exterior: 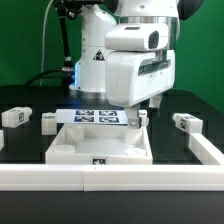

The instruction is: Assemble one leg

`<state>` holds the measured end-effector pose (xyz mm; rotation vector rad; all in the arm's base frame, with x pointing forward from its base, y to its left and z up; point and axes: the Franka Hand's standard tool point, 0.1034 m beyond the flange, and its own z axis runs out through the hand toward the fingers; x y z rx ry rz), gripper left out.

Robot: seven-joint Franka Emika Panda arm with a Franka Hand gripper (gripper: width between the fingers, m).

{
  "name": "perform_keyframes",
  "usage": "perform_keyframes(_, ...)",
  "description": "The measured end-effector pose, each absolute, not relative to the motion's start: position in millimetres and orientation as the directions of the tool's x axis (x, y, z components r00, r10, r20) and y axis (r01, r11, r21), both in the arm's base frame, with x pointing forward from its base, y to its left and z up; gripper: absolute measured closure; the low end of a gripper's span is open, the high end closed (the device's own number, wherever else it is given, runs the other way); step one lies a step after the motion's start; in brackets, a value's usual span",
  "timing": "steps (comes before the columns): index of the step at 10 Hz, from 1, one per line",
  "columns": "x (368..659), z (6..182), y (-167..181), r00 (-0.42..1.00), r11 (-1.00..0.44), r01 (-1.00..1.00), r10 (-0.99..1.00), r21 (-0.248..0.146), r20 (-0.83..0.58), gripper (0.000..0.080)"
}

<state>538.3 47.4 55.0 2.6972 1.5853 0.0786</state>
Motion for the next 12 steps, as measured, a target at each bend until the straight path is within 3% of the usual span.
perform_keyframes(4,488.3,40.3,33.6,0.339,-0.339,0.941,0.941,-0.007,-0.012,0.0150)
perform_keyframes(7,481.2,38.1,12.6,0.285,-0.286,0.958,0.958,-0.029,-0.041,0.0150)
perform_keyframes(11,480.6,36.6,15.9,0.282,-0.283,0.959,0.959,-0.031,-0.039,0.0150)
perform_keyframes(12,479.6,27.3,10.3,0.198,-0.198,0.980,0.980,-0.011,-0.021,0.0150)
